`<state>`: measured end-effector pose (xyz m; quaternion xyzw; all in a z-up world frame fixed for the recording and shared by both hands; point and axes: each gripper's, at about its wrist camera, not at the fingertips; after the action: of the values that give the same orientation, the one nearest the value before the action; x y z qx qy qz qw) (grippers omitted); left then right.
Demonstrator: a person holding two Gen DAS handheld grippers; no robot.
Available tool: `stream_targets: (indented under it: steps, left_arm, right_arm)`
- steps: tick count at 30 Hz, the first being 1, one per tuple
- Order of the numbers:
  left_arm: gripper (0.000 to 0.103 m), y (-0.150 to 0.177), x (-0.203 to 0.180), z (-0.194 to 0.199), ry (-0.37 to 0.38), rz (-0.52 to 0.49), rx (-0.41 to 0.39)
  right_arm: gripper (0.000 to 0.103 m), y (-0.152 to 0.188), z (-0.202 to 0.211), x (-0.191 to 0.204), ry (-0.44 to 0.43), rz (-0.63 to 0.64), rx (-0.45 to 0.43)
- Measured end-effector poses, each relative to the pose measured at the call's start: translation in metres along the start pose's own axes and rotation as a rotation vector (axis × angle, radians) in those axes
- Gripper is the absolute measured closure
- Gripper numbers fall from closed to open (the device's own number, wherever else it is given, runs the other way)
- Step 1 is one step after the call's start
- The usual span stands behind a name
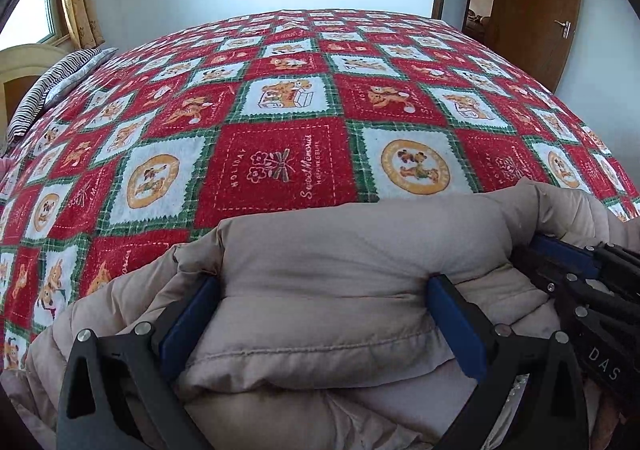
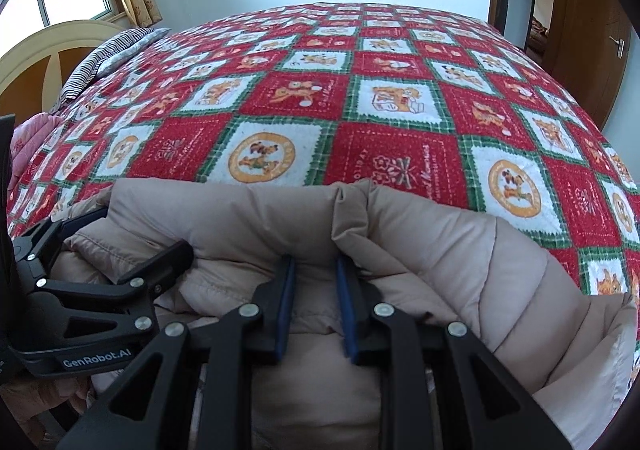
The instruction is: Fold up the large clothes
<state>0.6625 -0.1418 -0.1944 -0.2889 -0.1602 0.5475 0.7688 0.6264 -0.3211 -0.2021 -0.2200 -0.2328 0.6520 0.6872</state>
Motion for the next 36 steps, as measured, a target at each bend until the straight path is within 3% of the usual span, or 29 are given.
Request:
stream_targets:
  steps: [25,26,28,29,30,33,36]
  left_arm:
    - [0.001,-0.002,-0.004,-0.002,-0.023,-0.016,0.009]
    - [0.001,-0.005,-0.003,0.000,-0.013,-0.016,0.022]
    - [0.001,-0.011,0.001,0.013,0.028,-0.001,0.043]
    - [0.001,-0.013,0.003,0.021,0.038,0.006,0.045]
    - [0.001,-0.014,0.006,0.036,0.046,0.009,0.037]
    - [0.001,0.000,0.011,0.088,0.057,-0.027,-0.005]
    - [0.001,0.037,0.018,0.135,0.003,-0.088,-0.030]
  right_arm:
    - [0.078,-0.003,-0.004,-0.002,-0.022,-0.015,0.005]
    - [0.076,-0.005,-0.001,-0.004,-0.034,-0.015,0.008]
    - [0.056,-0.007,0.009,-0.006,-0.059,-0.002,0.024]
    - [0.032,-0.008,0.019,-0.007,-0.074,-0.002,0.016]
    - [0.017,-0.009,0.036,-0.010,-0.080,-0.013,-0.028]
    - [0.014,-0.002,0.081,-0.019,-0.042,-0.016,-0.105]
    - [0.014,0.022,0.111,-0.032,-0.070,-0.038,-0.072]
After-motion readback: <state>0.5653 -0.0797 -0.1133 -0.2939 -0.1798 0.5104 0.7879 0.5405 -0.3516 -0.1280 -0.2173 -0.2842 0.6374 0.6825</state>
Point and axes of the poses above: each gripper's, at about its wrist camera, not at the fingertips, and z roughly against the way its jaws point, x to its left, y to its underside, and after that the axes turned 5 degrees about y, right-handed
